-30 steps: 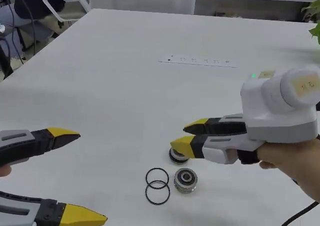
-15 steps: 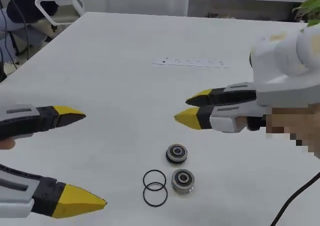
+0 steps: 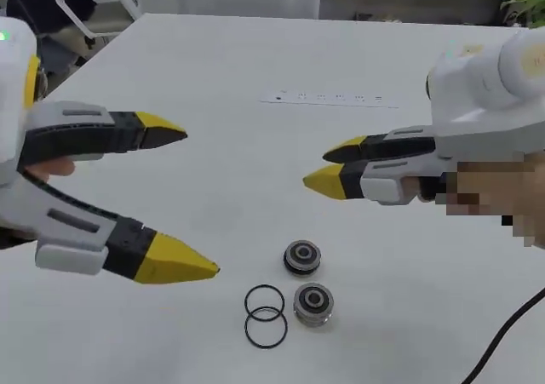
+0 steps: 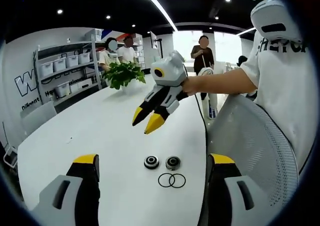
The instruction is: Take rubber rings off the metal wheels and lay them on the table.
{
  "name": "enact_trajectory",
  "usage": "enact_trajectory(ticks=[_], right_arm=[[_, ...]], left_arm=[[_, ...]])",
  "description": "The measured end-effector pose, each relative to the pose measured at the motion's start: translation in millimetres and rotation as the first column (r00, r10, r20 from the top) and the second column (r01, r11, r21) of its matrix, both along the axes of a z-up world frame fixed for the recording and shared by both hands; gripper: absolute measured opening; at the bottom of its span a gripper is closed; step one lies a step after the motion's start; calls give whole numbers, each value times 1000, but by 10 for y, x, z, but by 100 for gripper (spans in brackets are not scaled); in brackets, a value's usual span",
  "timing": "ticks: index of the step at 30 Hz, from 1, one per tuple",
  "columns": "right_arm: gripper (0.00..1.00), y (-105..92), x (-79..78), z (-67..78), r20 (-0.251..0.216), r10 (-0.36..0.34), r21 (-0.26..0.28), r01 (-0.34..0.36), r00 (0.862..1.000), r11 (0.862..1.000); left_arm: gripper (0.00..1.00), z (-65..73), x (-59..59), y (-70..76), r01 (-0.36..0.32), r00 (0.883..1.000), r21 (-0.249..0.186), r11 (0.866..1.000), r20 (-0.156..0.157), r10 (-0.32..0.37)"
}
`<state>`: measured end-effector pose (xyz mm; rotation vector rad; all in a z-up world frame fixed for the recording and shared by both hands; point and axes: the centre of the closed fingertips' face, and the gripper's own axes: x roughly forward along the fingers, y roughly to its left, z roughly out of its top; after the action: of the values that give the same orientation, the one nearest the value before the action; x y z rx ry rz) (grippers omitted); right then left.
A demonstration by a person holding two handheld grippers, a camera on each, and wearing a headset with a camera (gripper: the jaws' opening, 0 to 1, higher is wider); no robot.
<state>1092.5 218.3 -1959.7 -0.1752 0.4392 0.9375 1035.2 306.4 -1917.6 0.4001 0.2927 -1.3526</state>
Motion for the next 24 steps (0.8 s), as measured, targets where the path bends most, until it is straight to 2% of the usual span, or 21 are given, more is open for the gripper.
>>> enact_trajectory(ticks=[5, 8, 13, 18, 20, 24], right_arm=[[26, -42, -74, -295, -40, 7, -21, -7, 999, 1000], [26, -83, -126, -505, -65, 25, -80, -30, 998, 996], [26, -122, -188, -743, -96, 40, -130, -52, 995, 990], [26, -159, -211, -884, -116, 43, -147, -60, 992, 987], [26, -166, -214, -937, -125, 38, -147, -56, 991, 987], [26, -167, -226, -1043, -131, 33, -179, -57, 991, 982]], left_arm=[[86, -36, 93, -176, 28, 1000, -13, 1000, -8, -29], [84, -50, 163, -280, 36, 999, -26, 999, -6, -36], [80, -75, 283, -464, 42, 999, -53, 998, 1, -42], [74, -196, 366, -627, 49, 999, -55, 997, 0, -49], [68, -246, 410, -699, 48, 999, -65, 997, 23, -47], [60, -391, 451, -821, 48, 999, -71, 996, 25, -46]])
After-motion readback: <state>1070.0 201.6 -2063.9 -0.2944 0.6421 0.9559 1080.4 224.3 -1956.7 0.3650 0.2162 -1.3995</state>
